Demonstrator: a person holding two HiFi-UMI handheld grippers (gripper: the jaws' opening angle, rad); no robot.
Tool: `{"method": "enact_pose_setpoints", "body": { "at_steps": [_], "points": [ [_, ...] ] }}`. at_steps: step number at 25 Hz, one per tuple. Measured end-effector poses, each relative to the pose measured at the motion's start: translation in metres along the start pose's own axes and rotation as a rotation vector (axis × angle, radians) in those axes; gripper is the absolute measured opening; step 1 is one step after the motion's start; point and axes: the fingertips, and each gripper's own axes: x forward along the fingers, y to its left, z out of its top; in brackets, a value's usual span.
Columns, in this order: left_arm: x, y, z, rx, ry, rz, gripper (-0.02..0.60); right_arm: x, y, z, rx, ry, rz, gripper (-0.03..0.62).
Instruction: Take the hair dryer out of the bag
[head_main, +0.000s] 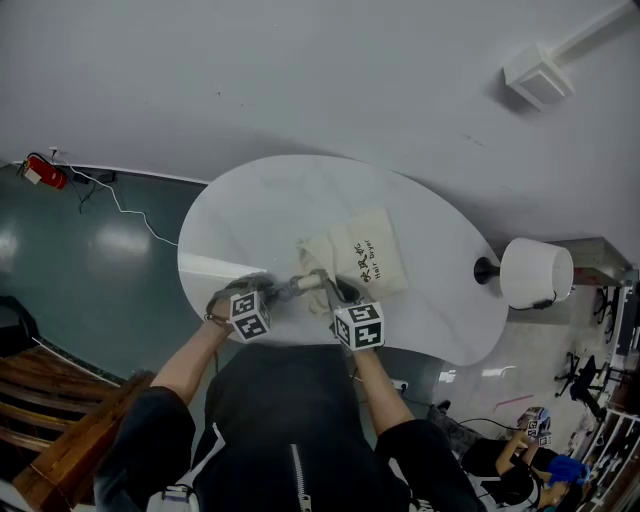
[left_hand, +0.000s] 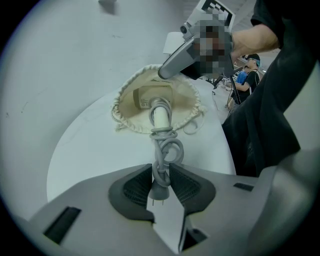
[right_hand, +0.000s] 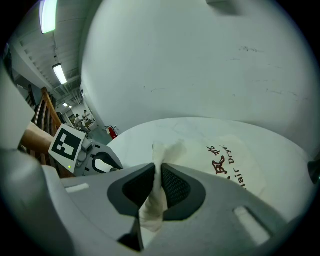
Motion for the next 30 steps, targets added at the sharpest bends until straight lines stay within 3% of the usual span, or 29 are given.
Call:
{"method": "enact_pose_setpoints", "body": {
  "at_steps": [6,13,18,30],
  "points": [
    [0.006,-0.002,-0.013,0.001,0.043,-0.005,0.117,0.000,0.002,-0.001,-0.006,-0.003,0.004,0.038],
    [-0.011,-0.004,-0.008,0.031,0.021,0.009,0.153,-0.001,0.002,-0.004,-0.002,-0.010,0.010,0.038],
    [-0.042,-0.001,0.025,0.041,-0.069,0.064,0.164,-0.002,0.001,-0.003,-0.002,-0.013,0.015,0.038],
    [-0.039,-0.007,0.104,-0.028,-0.220,0.007,0.250,-0.003,-0.001,-0.002,-0.001,-0.016,0.026,0.038]
  ]
}}
